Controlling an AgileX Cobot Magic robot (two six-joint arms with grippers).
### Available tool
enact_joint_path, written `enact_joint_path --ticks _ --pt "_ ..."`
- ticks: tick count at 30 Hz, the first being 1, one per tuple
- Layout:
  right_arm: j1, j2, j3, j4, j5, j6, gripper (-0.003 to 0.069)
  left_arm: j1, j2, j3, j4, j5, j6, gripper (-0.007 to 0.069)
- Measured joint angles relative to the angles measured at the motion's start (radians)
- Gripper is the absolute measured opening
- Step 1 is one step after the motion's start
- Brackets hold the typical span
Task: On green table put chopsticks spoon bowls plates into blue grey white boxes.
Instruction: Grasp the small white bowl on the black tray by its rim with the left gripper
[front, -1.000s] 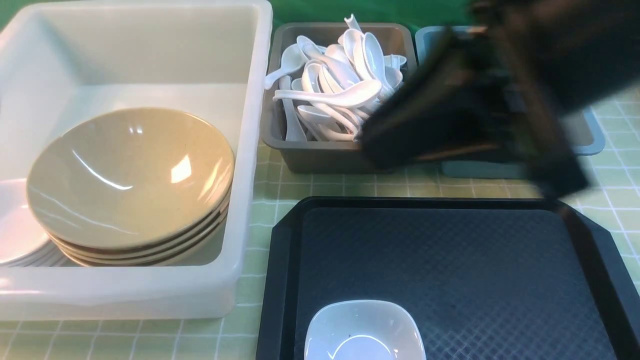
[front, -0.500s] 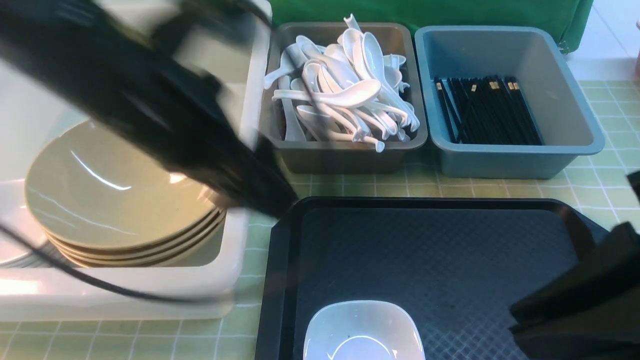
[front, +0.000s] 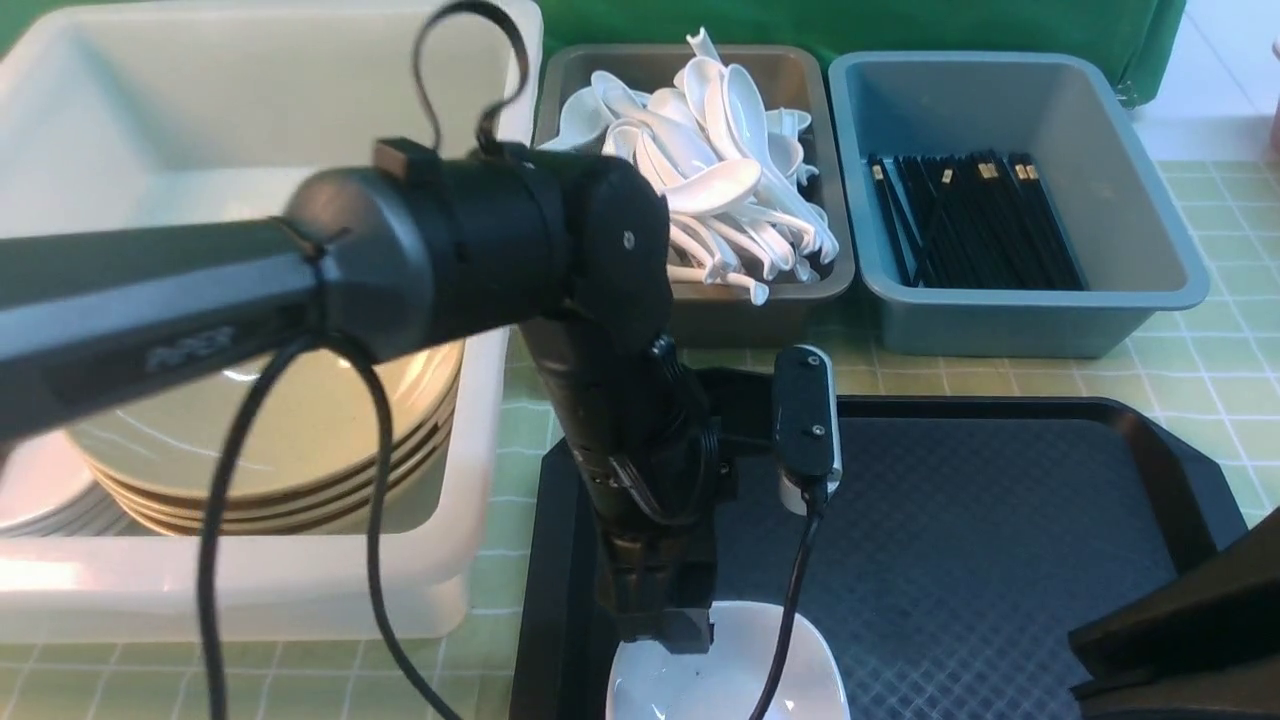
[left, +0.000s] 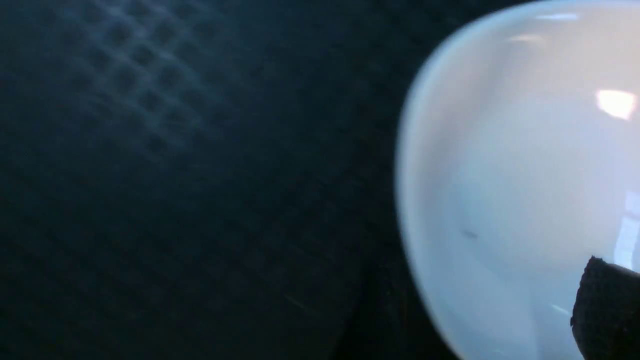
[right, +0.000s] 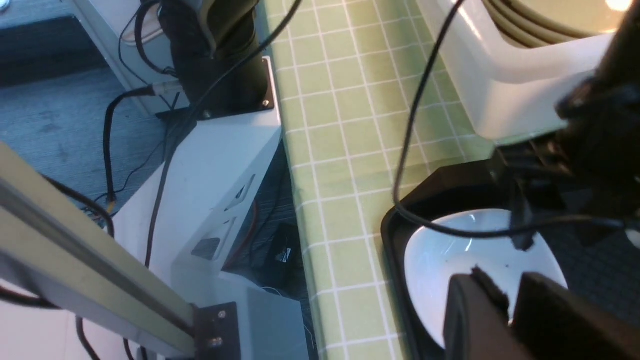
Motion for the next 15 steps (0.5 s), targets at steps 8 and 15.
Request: enact_joint_path --ticks 8,15 --pt "0.0 0.0 0.0 0.001 0.006 -0.023 0.0134 0.0 0.083 0.0 0.001 -0.044 -0.02 0.0447" --pt "0.0 0.0 0.0 0.001 0.007 -0.026 0.0142 0.001 0.15 -0.016 -0.012 0.009 -0.085 0.0278"
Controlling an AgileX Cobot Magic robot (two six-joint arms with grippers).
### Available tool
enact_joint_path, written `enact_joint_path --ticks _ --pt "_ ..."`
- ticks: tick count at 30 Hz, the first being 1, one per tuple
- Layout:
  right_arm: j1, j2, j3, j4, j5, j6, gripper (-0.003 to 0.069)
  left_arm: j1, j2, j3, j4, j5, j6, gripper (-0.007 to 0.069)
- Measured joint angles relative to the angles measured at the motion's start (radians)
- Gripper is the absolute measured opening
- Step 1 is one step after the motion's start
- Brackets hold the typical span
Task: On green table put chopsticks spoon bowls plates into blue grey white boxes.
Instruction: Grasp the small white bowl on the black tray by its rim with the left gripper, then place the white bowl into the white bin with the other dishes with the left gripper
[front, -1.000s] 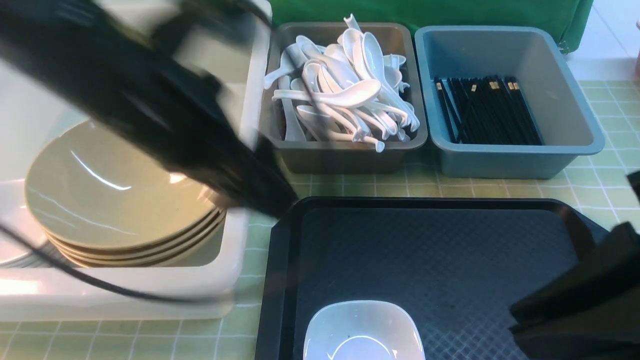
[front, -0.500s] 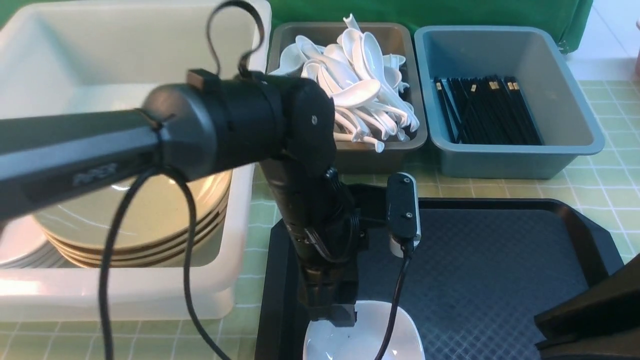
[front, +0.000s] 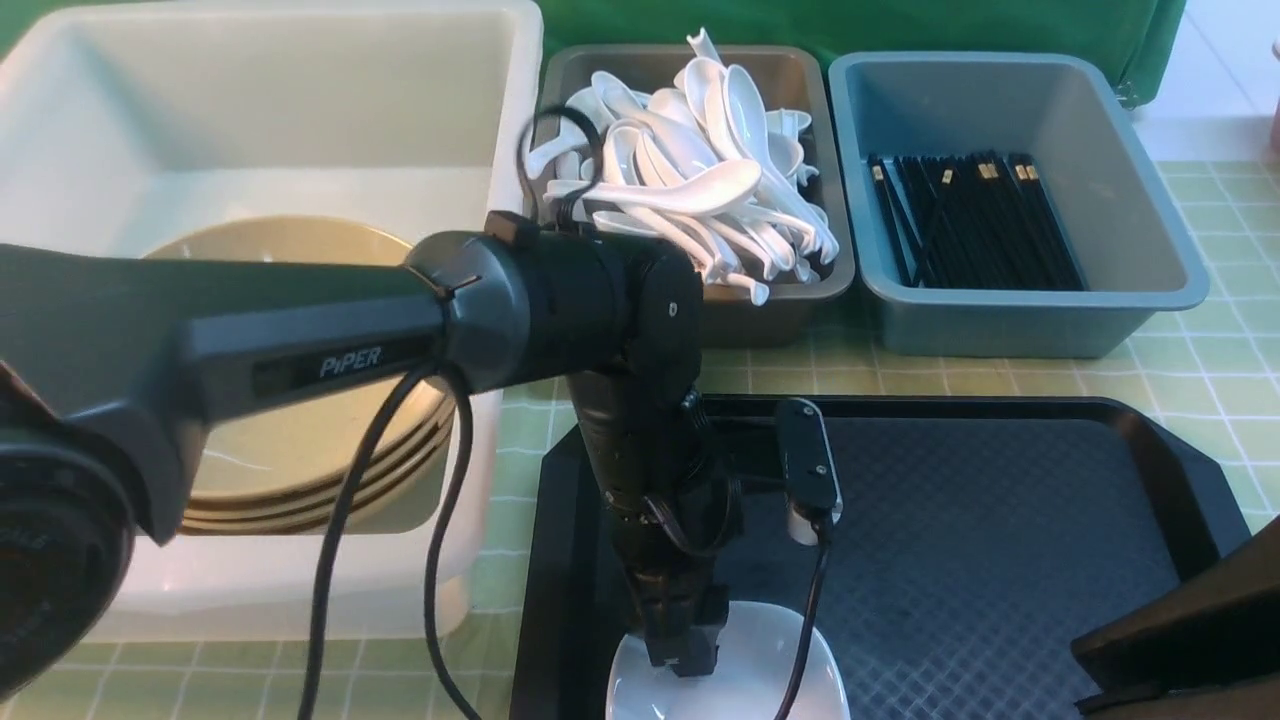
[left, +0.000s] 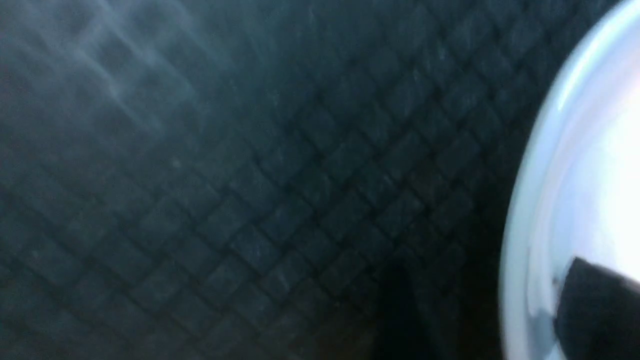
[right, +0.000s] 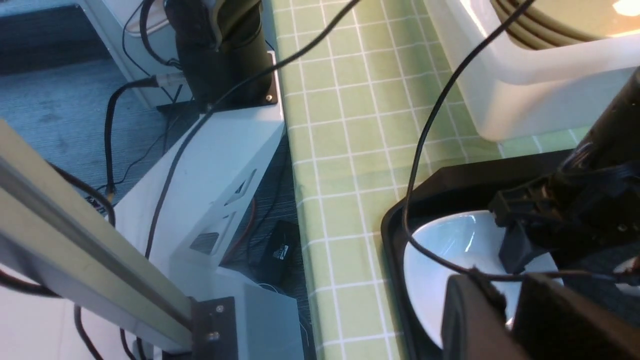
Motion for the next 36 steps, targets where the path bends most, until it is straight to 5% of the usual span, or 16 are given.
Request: enact_joint_path --ticks 5,16,19,28,36 --pt "0.0 0.0 0.001 0.001 0.001 0.0 0.0145 0.008 0.026 -0.034 -0.03 0.123 -0.037 0.0055" --pt "-0.001 0.0 0.001 0.031 -0.013 -0.003 0.0152 0.159 -0.131 -0.173 -0.187 0.123 -0.122 0.0015" --pt "-0.001 0.0 0.001 0.097 -0.04 -0.058 0.0154 0.245 -0.285 -0.191 -0.197 0.133 -0.24 0.0015" --pt "0.006 0.107 -0.046 0.378 -0.066 -0.326 0.0161 0.696 -0.724 -0.158 -0.055 0.166 -0.563 0.0015" --pt "0.2 0.397 -0.361 0.29 -0.049 -0.3 0.0161 1.141 -0.827 -0.048 0.039 0.184 -0.63 0.0015"
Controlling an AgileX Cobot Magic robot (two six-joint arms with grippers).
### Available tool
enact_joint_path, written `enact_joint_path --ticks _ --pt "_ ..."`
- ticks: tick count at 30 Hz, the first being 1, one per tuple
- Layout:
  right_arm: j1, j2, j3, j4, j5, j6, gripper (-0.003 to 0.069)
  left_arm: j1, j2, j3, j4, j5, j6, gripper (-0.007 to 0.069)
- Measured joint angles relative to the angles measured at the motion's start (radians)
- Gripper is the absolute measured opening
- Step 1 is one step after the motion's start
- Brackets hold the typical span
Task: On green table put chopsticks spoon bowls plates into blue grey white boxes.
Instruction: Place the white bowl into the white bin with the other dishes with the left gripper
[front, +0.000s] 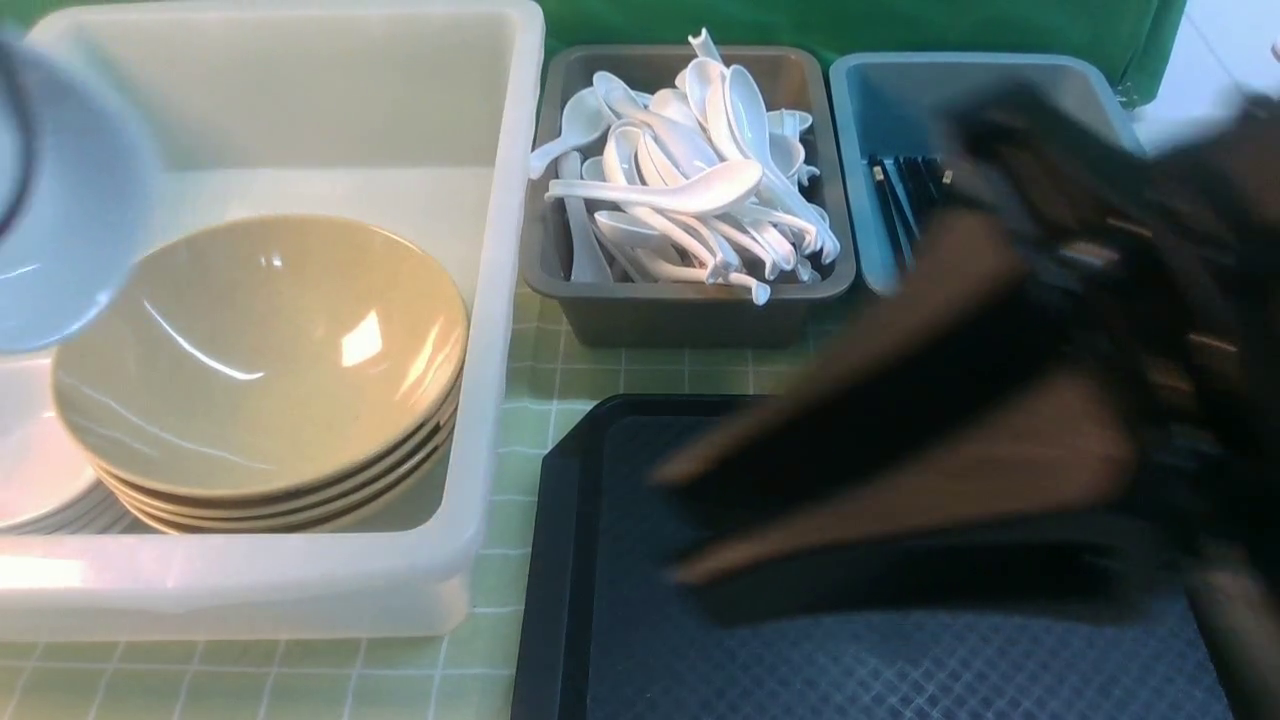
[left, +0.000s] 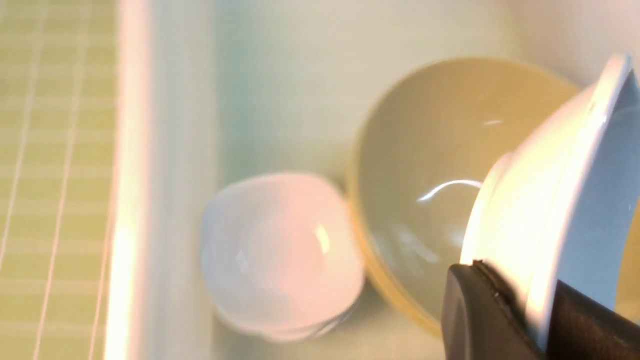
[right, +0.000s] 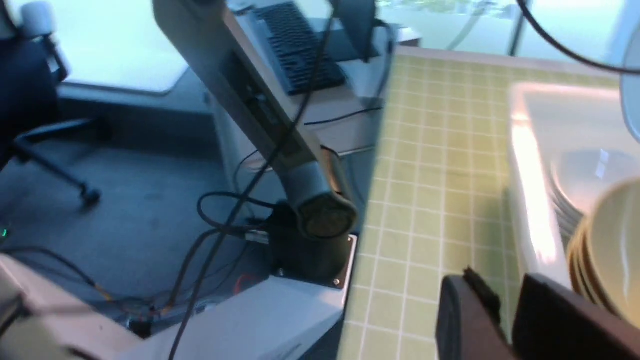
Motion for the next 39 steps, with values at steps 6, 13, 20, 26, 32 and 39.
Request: enact_joint_path --ticks 6,13,20,26,32,39 --pt "0.16 0.199 -0.259 -0.319 -0.019 0.253 0.0161 0.116 0.087 0.035 -0.005 -0.02 -0.011 0.0015" --pt "0.192 0.332 -0.374 -0.429 -0.076 0.388 0.0118 0.158 0.222 0.037 0.127 -0.093 -0.118 0.0015" --pt "0.192 0.342 -0.379 -0.447 -0.099 0.397 0.0024 0.158 0.34 0.037 0.191 -0.118 -0.196 0.0015" --pt "0.192 0.342 -0.379 -0.451 -0.114 0.386 0.0023 0.158 0.433 0.037 0.121 -0.126 -0.216 0.0017" --pt "0.192 0.347 -0.379 -0.456 -0.116 0.383 0.0023 0.158 0.459 0.038 0.106 -0.126 -0.261 0.0051" --pt "0.192 0.364 -0.379 -0.456 -0.116 0.413 0.0029 0.126 0.459 0.038 0.134 -0.113 -0.354 0.0264"
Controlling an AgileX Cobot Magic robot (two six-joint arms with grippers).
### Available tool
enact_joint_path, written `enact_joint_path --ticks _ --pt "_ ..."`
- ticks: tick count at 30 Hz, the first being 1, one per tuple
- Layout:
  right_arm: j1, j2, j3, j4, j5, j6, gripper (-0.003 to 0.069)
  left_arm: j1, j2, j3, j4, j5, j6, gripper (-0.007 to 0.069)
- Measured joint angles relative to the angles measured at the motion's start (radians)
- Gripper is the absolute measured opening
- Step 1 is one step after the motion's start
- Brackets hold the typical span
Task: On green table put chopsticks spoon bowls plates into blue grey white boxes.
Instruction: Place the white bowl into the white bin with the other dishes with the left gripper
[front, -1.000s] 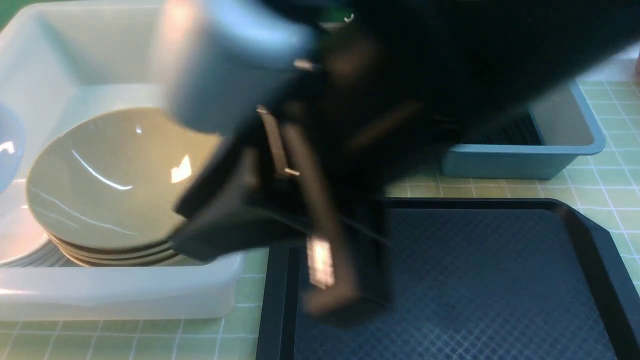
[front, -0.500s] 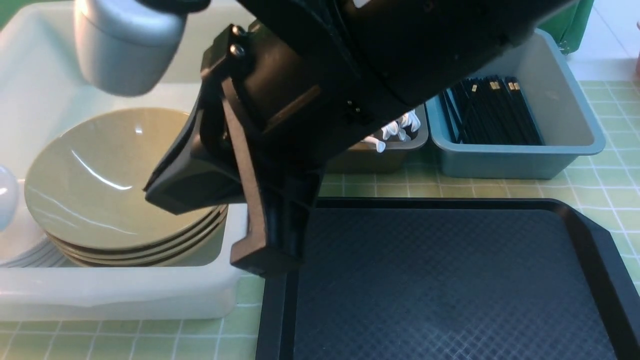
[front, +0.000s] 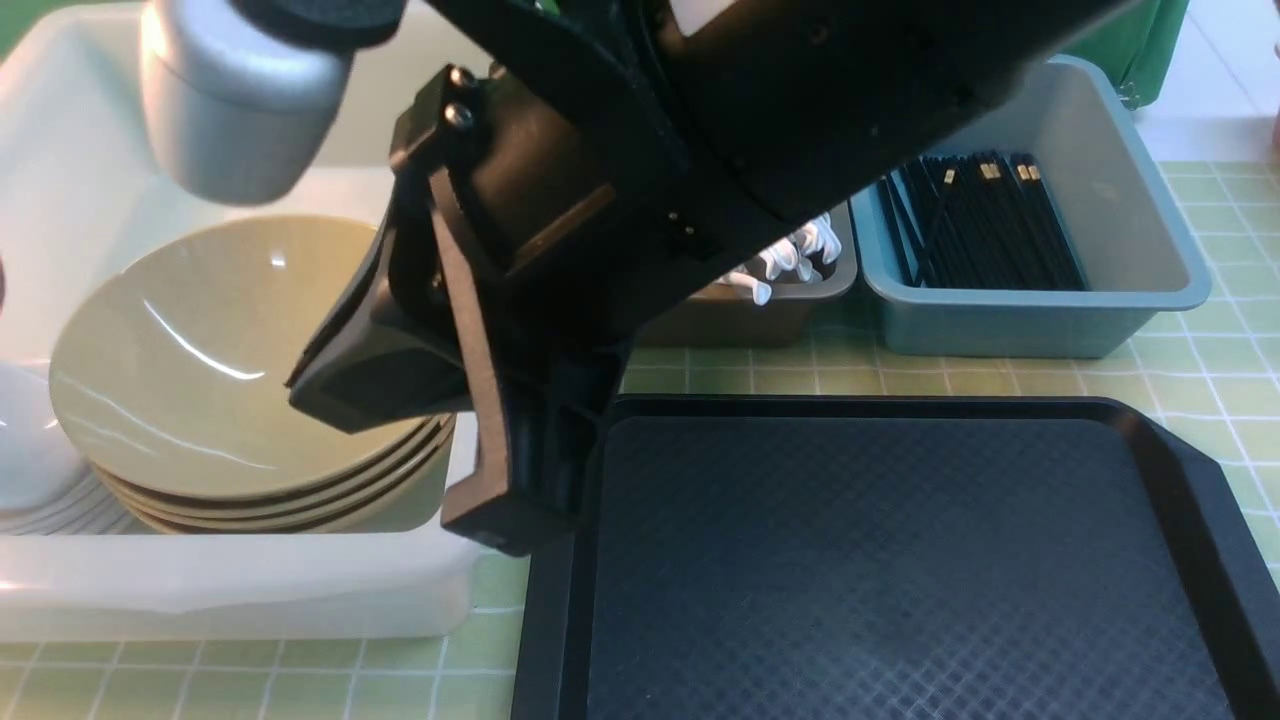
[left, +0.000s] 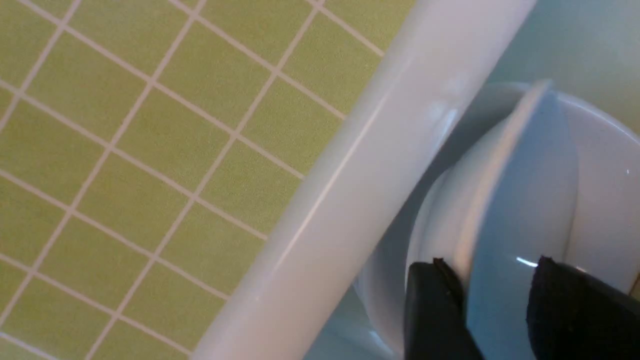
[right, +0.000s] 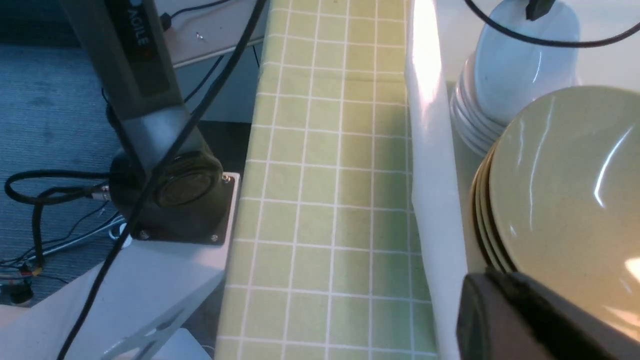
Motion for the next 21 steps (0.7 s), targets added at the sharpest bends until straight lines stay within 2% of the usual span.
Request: enact_joint_path --ticks 3,6,10,13,16,17,19,21 --pt "-0.015 0.01 0.0 -0.008 0.0 0.04 0.0036 -0.026 -0.007 0.0 0.063 0.02 -0.075 0.0387" --pt "-0.04 0.014 0.0 -0.021 0.0 0.076 0.0038 -0.044 -0.027 0.0 0.117 0.027 -0.11 0.0458" --pt "-0.152 0.011 0.024 -0.036 0.014 0.152 0.005 -0.086 -0.123 0.0 0.2 0.039 -0.162 0.0568" --pt "-0.229 0.001 0.063 -0.054 0.039 0.195 0.006 -0.123 -0.192 0.0 0.173 0.043 -0.158 0.0578" --pt "-0.318 -0.039 0.161 -0.106 0.042 0.281 0.0072 -0.221 -0.276 0.0 0.05 0.009 -0.068 0.0575" --pt "-0.318 -0.043 0.169 -0.111 0.041 0.281 0.0073 -0.228 -0.28 0.0 0.042 0.006 -0.059 0.0575" --pt "-0.379 -0.103 0.275 -0.168 0.007 0.358 0.0082 -0.316 -0.314 0.0 -0.043 -0.038 0.053 0.0566" --pt "-0.41 -0.161 0.357 -0.212 -0.041 0.412 0.0087 -0.369 -0.317 0.0 -0.102 -0.048 0.105 0.0514"
